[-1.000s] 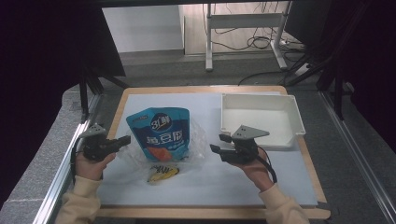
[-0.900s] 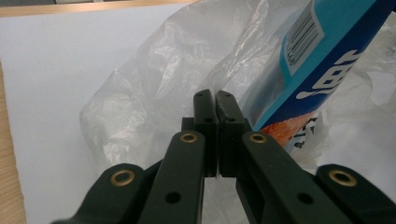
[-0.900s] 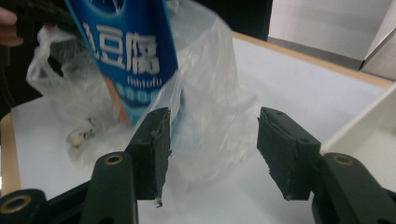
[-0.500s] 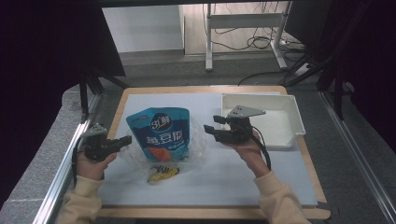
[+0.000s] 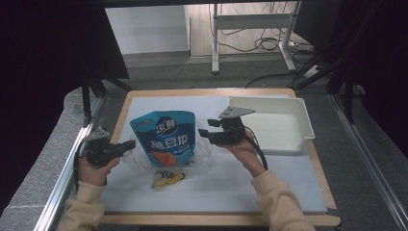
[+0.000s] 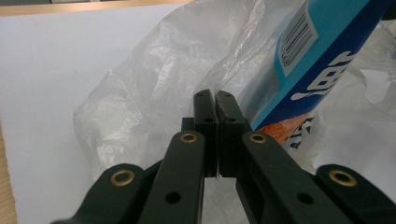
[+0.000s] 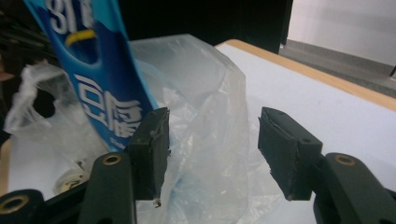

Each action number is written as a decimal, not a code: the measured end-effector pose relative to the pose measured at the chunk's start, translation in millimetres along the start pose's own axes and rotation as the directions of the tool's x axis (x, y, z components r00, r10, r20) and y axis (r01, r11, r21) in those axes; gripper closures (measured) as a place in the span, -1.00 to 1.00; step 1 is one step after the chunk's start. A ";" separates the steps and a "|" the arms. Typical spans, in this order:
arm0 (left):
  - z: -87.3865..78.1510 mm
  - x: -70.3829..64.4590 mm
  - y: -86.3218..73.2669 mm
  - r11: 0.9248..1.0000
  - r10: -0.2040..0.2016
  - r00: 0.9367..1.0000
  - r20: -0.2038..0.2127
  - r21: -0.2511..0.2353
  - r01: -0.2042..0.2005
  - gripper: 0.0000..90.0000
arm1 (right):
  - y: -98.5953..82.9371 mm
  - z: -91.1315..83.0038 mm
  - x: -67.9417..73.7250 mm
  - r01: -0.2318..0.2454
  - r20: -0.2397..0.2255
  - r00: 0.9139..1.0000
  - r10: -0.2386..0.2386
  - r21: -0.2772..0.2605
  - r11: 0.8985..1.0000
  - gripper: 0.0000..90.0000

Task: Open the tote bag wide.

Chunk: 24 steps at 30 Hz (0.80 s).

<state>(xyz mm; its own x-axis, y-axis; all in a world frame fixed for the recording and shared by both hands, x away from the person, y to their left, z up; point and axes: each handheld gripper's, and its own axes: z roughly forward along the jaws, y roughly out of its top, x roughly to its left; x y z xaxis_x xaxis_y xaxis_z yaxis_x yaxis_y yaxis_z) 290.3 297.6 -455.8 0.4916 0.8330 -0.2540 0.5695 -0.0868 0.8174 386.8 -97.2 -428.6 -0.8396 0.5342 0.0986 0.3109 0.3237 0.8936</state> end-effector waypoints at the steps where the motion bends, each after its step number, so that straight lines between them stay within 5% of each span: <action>1: 0.1 -0.1 0.0 1.000 0.000 1.000 -0.001 0.001 0.000 0.99 | -0.8 1.7 -1.2 -0.007 0.000 1.000 0.007 0.004 1.000 -0.04; 9: -0.2 0.5 -0.2 1.000 0.001 1.000 0.000 0.001 -0.001 0.99 | -12.9 17.5 -13.9 -0.057 -0.005 0.998 0.058 0.068 0.996 0.06; 18: -1.2 0.8 -0.3 1.000 0.000 1.000 -0.001 -0.004 0.000 0.98 | -20.1 25.2 -16.3 -0.064 -0.029 0.997 0.068 0.115 0.991 0.84; 24: -2.6 1.7 -0.3 1.000 0.002 1.000 -0.004 -0.009 -0.002 0.98 | -19.0 22.4 -15.2 -0.045 -0.035 0.998 0.049 0.107 0.993 0.98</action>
<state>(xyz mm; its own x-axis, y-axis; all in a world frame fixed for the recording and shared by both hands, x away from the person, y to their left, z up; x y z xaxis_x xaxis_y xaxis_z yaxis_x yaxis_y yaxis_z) 289.2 300.5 -455.1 0.4903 0.8347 -0.2507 0.5627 -0.0834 0.8225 403.6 -93.9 -456.9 -0.8385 0.5217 0.1571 0.3941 0.3816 0.8361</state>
